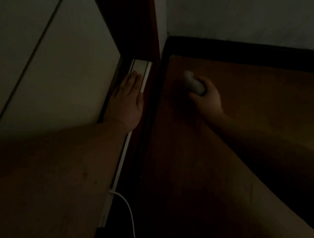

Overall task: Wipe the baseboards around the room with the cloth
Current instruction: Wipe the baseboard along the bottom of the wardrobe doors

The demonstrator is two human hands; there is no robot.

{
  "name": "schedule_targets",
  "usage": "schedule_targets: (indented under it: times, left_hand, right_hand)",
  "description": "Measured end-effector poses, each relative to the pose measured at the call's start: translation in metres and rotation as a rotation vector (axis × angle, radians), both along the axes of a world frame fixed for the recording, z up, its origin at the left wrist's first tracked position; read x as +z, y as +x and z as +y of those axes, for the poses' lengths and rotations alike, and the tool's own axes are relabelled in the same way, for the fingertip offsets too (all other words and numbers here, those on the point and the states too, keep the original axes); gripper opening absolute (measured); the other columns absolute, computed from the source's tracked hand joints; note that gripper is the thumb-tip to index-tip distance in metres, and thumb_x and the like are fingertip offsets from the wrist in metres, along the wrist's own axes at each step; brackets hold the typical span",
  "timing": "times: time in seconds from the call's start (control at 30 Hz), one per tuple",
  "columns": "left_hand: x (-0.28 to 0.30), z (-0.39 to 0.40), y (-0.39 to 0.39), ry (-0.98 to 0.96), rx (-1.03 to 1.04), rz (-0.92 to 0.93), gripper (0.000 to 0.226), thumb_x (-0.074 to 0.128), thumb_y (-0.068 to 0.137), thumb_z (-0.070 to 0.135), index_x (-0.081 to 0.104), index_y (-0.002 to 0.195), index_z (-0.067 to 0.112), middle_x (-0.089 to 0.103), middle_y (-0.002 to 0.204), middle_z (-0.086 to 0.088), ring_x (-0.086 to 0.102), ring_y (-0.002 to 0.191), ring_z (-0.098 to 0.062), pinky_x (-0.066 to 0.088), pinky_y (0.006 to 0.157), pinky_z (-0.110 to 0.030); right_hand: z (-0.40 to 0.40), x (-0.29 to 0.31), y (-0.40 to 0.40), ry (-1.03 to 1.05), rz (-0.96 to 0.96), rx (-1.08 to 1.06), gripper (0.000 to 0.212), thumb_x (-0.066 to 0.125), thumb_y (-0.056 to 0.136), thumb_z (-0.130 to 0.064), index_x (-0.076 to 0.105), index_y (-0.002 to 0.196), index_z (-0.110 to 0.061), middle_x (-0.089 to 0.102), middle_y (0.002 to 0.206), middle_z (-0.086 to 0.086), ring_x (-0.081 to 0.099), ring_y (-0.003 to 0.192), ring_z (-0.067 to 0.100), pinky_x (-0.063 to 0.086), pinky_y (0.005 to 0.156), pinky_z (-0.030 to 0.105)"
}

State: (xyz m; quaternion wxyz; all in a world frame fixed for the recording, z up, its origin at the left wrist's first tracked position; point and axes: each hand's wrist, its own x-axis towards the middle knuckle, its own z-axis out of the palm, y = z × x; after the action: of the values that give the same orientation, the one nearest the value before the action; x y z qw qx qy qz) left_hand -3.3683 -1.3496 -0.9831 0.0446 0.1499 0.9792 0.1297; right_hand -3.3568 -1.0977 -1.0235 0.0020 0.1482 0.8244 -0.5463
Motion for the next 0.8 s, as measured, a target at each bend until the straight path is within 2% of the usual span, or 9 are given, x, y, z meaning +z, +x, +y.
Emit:
schedule_targets:
  times: [0.13, 0.27, 0.4, 0.47, 0.57, 0.67, 0.8]
  left_hand:
    - [0.000, -0.001, 0.001, -0.032, -0.013, 0.038, 0.059, 0.014, 0.103, 0.039, 0.015, 0.158, 0.017, 0.009, 0.165, -0.003, 0.009, 0.152, -0.017, 0.009, 0.123, -0.040]
    - [0.002, 0.001, 0.002, -0.071, -0.081, 0.066, 0.062, 0.013, 0.103, 0.041, 0.013, 0.158, 0.013, 0.010, 0.165, -0.004, 0.009, 0.152, -0.015, 0.008, 0.123, -0.039]
    - [0.001, -0.002, 0.002, -0.040, -0.091, 0.047, 0.063, 0.013, 0.103, 0.042, 0.015, 0.158, 0.011, 0.013, 0.165, -0.004, 0.009, 0.151, -0.017, 0.013, 0.123, -0.039]
    - [0.000, -0.003, 0.002, -0.024, -0.084, 0.044, 0.062, 0.013, 0.103, 0.042, 0.016, 0.157, 0.011, 0.013, 0.164, -0.003, 0.010, 0.151, -0.016, 0.013, 0.122, -0.037]
    - [-0.002, -0.003, 0.002, -0.005, -0.086, 0.041, 0.061, 0.014, 0.104, 0.040, 0.016, 0.157, 0.012, 0.012, 0.164, -0.002, 0.010, 0.151, -0.015, 0.014, 0.122, -0.038]
    - [-0.003, -0.005, 0.002, 0.005, -0.095, 0.057, 0.059, 0.017, 0.104, 0.039, 0.017, 0.157, 0.012, 0.014, 0.163, -0.001, 0.011, 0.151, -0.015, 0.014, 0.122, -0.036]
    - [-0.001, -0.007, 0.001, 0.034, -0.094, 0.050, 0.060, 0.016, 0.104, 0.041, 0.018, 0.157, 0.012, 0.013, 0.163, 0.000, 0.010, 0.150, -0.013, 0.012, 0.122, -0.035]
  right_hand:
    - [-0.005, 0.001, -0.042, 0.011, 0.007, -0.050, 0.053, 0.070, 0.083, -0.015, 0.056, 0.134, -0.023, 0.044, 0.137, 0.008, 0.047, 0.115, 0.012, 0.039, 0.106, 0.028]
    - [-0.019, -0.002, -0.084, 0.000, 0.010, -0.056, 0.050, 0.068, 0.085, -0.023, 0.057, 0.133, -0.025, 0.052, 0.136, 0.006, 0.052, 0.122, 0.021, 0.045, 0.104, 0.037]
    - [-0.028, -0.002, -0.117, -0.032, -0.085, -0.021, 0.050, 0.064, 0.090, -0.020, 0.052, 0.138, -0.024, 0.055, 0.137, 0.006, 0.054, 0.122, 0.022, 0.045, 0.092, 0.023]
    - [-0.030, -0.006, -0.127, -0.044, -0.126, -0.014, 0.049, 0.062, 0.092, -0.020, 0.051, 0.139, -0.024, 0.056, 0.136, 0.007, 0.054, 0.122, 0.023, 0.042, 0.088, 0.021]
    - [-0.029, -0.009, -0.137, -0.059, -0.164, -0.048, 0.046, 0.061, 0.092, -0.022, 0.053, 0.137, -0.021, 0.059, 0.132, 0.007, 0.056, 0.119, 0.024, 0.043, 0.090, 0.023]
    - [-0.021, -0.007, -0.140, -0.068, -0.170, -0.171, 0.041, 0.059, 0.092, -0.019, 0.056, 0.132, -0.019, 0.061, 0.127, 0.007, 0.058, 0.115, 0.023, 0.043, 0.086, 0.022]
    - [0.018, -0.013, -0.127, -0.046, -0.199, -0.305, 0.037, 0.060, 0.090, -0.020, 0.059, 0.127, -0.021, 0.063, 0.122, 0.005, 0.060, 0.112, 0.022, 0.050, 0.091, 0.030]
